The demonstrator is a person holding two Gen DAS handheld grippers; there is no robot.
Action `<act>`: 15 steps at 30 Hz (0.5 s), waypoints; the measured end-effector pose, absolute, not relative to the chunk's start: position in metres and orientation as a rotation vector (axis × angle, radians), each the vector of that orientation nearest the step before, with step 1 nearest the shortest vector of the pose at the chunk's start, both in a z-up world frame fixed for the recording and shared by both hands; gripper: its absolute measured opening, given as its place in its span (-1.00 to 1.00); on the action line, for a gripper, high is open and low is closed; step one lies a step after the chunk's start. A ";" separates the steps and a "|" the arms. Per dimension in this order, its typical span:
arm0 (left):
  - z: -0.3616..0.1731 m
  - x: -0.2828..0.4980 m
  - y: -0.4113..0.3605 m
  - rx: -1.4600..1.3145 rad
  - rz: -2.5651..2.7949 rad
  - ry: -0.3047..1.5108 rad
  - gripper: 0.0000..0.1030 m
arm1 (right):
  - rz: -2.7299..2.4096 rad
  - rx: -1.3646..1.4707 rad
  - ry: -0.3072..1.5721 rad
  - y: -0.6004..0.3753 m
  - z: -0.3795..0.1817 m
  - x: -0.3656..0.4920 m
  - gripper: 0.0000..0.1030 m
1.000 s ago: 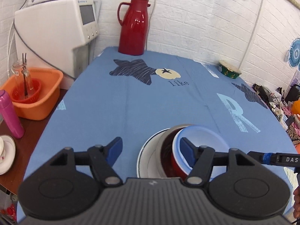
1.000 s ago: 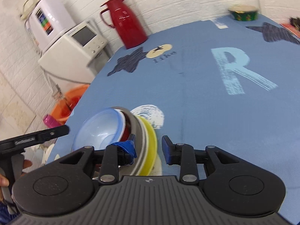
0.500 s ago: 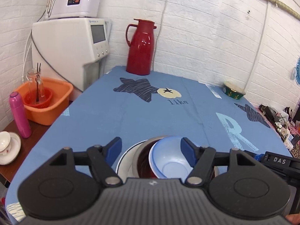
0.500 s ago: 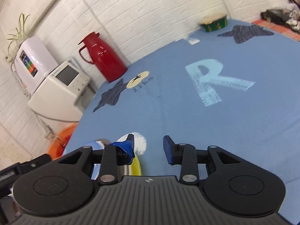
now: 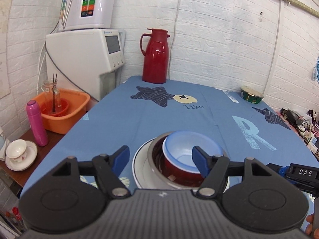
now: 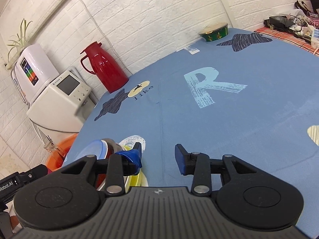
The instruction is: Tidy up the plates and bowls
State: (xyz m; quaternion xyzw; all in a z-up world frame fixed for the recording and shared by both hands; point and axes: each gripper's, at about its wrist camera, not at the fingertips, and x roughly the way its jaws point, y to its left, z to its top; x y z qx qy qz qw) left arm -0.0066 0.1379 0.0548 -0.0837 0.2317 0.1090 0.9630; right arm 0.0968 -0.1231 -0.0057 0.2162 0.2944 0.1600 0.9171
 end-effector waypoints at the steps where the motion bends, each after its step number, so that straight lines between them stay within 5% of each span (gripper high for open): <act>1: 0.054 -0.012 0.136 -0.157 0.223 0.465 0.32 | 0.326 0.439 0.612 -0.123 -0.007 0.093 -0.59; 15: 0.026 -0.055 0.111 -0.115 0.200 0.520 0.32 | 0.342 0.393 0.596 -0.134 -0.020 0.048 -0.56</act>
